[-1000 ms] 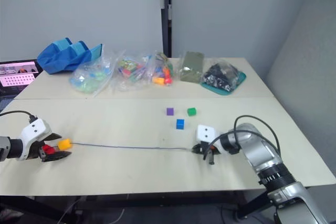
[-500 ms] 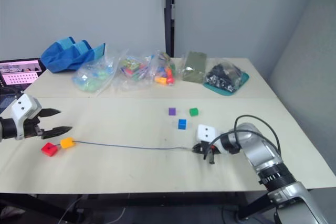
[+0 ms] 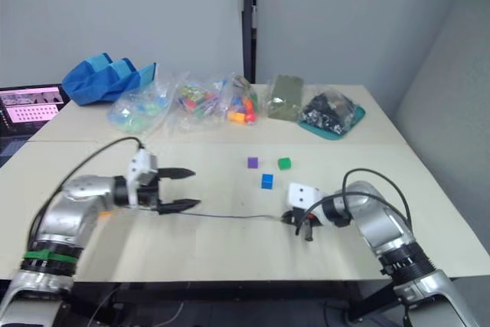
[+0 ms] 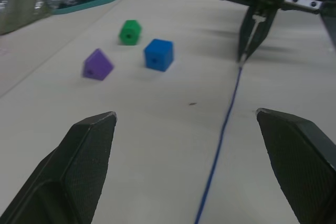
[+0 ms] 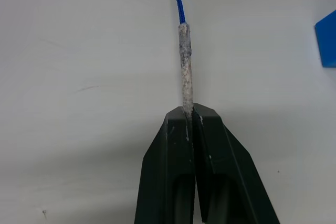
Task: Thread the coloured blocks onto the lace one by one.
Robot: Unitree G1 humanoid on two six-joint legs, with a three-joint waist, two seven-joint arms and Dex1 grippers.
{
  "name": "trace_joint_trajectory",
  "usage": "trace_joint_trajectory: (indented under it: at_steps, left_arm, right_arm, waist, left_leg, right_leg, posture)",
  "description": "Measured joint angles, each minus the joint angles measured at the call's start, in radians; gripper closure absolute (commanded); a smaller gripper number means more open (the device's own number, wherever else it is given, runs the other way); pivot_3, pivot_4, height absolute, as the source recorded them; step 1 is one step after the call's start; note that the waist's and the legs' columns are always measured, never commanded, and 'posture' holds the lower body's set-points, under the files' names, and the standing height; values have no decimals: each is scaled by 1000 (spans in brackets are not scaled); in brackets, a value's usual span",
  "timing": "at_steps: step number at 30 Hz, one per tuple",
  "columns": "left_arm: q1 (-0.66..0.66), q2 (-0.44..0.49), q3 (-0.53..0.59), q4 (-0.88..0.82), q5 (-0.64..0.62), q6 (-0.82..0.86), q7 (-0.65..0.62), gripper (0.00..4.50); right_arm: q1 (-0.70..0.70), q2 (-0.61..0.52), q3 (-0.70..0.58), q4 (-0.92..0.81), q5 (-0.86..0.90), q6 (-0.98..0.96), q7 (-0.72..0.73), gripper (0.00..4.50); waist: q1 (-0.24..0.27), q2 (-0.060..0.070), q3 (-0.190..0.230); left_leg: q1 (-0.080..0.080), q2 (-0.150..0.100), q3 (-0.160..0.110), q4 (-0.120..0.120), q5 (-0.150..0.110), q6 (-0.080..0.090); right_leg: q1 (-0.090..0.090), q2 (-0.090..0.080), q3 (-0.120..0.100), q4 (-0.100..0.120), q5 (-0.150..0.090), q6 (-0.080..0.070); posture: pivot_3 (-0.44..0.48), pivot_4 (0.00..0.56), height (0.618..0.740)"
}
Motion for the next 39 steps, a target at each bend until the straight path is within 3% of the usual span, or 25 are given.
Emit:
trace_joint_trajectory:
  at_steps: [5,9,19,33,39]
  left_arm:
    - [3,-155,-118,6,39,-40,22,7]
    - [-10,-252,-171,104,93,-102,63,7]
    - [-68,-388,-216,328,163,-230,84,7]
    - [-79,-427,-209,367,173,-262,70,4479]
    - [-79,-428,-206,367,180,-262,63,4479]
  right_arm:
    - [10,-4,1,-54,0,42,1,4500]
    - [28,-13,0,-105,0,73,-2,4500]
    - [55,-42,0,-151,0,118,-16,4500]
    - [44,-46,3,-151,2,124,-12,4500]
    - [43,-46,5,-151,3,128,-8,4500]
  waist:
    - [6,0,0]
    - [12,0,0]
    - [12,0,0]
    - [17,0,0]
    - [16,0,0]
  left_leg:
    - [-1,0,0,4,0,1]
    - [-1,0,-1,5,-1,2]
    - [-2,-1,-1,6,-1,2]
    - [-2,-1,-1,7,-1,2]
    - [-1,-1,-1,7,-1,2]
  right_leg:
    - [1,0,0,-1,0,0]
    - [2,0,0,-1,0,1]
    - [1,0,0,-1,0,1]
    - [2,0,0,-1,0,1]
    - [3,0,0,-1,0,1]
  posture:
    - [0,150,717]
    - [0,150,717]
    - [0,150,717]
    - [0,150,717]
    - [0,150,717]
